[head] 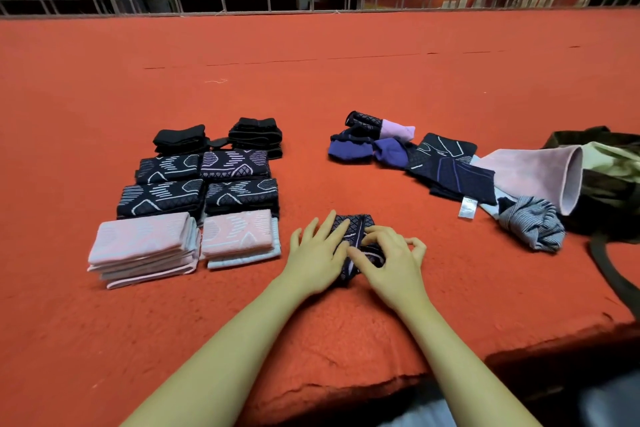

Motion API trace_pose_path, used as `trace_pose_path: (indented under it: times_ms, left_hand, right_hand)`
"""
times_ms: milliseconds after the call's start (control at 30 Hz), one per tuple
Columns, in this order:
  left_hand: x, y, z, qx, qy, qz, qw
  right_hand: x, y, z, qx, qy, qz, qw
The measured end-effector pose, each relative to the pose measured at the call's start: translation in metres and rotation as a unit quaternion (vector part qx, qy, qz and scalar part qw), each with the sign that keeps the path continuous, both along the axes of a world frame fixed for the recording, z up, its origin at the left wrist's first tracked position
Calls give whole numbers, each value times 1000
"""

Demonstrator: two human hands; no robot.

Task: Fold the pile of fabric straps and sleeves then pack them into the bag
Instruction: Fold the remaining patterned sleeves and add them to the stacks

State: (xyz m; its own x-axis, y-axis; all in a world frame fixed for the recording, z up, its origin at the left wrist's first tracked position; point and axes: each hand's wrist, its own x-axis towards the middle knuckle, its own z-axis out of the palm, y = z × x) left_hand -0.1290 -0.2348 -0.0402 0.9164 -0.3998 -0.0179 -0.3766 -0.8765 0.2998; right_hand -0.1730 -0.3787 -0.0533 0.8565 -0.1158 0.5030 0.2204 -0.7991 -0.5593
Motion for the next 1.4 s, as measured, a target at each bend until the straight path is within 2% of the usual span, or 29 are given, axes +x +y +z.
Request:
trace_pose_path:
  times_ms: [133, 267, 400, 533, 633, 733, 867, 933, 1067, 1167, 1300, 1400]
  left_hand:
    - [9, 3, 4, 27, 20, -4, 999]
    - [18, 10, 9, 86, -3, -9, 996]
    - [19, 11, 10, 89, -5, -4, 996]
    - [16, 9, 8, 44, -27, 13, 999]
    - [14, 9, 4, -38, -66, 35, 996]
    - [8, 8, 0, -117, -106, 29, 987]
    - [-5, -4, -6, -139, -112, -12, 984]
    - [-8, -12, -8, -117, -98, -13, 988]
    - [-3, -19, -1, 22, -47, -20, 998]
    - [4, -18, 9, 84, -35, -43, 995]
    - [13, -16, 14, 120, -12, -62, 991]
    - [14, -14, 16, 108, 2, -68, 992]
  right_hand:
    - [-3, 1, -4, -35, 11, 4, 999]
    - [-3, 3, -7, -72, 9, -6, 997]
    - [-3, 4, -10, -94, 12, 15, 995]
    - [-1, 4, -12, -75, 33, 51, 995]
    - [-1, 3, -11, -24, 16, 47, 998]
    - [-1, 3, -7, 46, -9, -2, 999]
    - [-2, 2, -4, 77, -27, -85, 993]
    - [-3, 1, -5, 76, -17, -114, 990]
    - [-1, -2, -6, 28, 58, -169, 983]
    - [2, -2, -7, 10, 108, -202, 973]
    - [4, -3, -9, -6, 140, -218, 966]
    - [6, -3, -10, -24, 158, -211, 964]
